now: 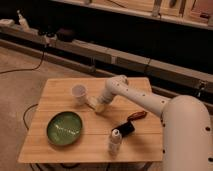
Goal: Place the white sponge in the ceramic bowl
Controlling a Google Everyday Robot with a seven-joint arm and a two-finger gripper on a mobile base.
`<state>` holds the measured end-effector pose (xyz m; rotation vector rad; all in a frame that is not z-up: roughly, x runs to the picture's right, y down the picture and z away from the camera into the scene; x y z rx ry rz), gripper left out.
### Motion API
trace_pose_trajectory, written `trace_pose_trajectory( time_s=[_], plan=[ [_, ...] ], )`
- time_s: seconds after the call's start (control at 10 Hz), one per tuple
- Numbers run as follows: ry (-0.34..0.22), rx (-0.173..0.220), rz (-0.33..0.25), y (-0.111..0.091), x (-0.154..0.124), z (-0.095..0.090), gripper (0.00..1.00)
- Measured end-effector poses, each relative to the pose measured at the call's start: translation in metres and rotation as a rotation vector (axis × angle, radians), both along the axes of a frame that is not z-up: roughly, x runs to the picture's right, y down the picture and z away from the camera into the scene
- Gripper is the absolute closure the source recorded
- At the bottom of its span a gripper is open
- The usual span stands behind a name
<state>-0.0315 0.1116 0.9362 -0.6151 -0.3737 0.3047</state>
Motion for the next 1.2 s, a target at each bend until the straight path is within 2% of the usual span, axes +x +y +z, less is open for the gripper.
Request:
trace_pose_trajectory(
  time_s=[0.1, 0.2, 0.3, 0.5, 0.7, 0.8, 0.9, 1.1, 1.2],
  plan=[
    [-0.008, -0.002, -0.010, 0.001, -0.001, -0.004, 0.96],
    [-0.030, 0.000, -0.035, 0.002, 0.001, -0.016, 1.00],
    [-0.057, 0.009, -0.067, 0.001, 0.008, -0.035, 1.00],
    [-0.153, 0.042, -0.136, -0.003, 0.012, -0.086, 1.00],
    [-0.321, 0.117, -0.198, -0.025, -0.010, -0.156, 1.00],
    [-0.358, 0.129, -0.203, -0.029, -0.018, -0.166, 1.00],
    [-0.487, 0.142, -0.192, -0.041, -0.050, -0.189, 1.00],
    [-0.624, 0.097, -0.164, -0.039, -0.091, -0.201, 1.00],
    [-0.690, 0.065, -0.176, -0.030, -0.113, -0.205, 0.98]
  ],
)
